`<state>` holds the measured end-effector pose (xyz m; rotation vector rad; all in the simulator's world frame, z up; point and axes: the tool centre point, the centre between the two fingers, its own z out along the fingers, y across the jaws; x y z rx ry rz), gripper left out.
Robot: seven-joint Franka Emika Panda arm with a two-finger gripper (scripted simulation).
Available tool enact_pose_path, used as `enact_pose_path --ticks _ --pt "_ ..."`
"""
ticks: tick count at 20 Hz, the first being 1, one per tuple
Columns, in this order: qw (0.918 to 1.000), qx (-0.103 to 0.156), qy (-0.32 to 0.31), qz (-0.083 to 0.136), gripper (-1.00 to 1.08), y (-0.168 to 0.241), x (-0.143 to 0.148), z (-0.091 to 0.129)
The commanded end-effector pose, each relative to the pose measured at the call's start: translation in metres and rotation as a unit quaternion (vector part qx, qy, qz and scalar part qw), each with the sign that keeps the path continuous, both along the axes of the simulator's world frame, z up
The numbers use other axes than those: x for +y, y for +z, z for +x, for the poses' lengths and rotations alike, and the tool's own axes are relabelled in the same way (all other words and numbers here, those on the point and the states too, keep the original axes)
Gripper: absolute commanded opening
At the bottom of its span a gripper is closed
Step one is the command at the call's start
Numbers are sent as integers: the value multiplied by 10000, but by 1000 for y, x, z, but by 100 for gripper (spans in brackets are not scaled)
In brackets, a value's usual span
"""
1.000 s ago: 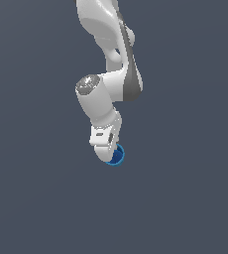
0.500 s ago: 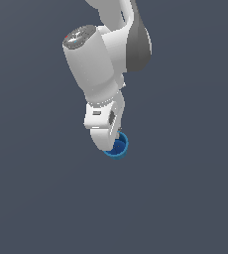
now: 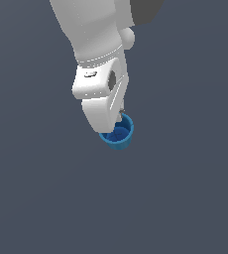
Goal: Pick up the object and move it to a goal position.
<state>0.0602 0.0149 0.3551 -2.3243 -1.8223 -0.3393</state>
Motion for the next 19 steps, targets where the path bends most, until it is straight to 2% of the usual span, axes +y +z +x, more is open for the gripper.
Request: enact_pose_path --ticks 1,9,19 --pt "10000 -7 -3 -2 -100 23 0 4" --pt "10000 -7 -7 0 -100 63 1 12" --pt "10000 -7 -9 5 -100 78 1 16"
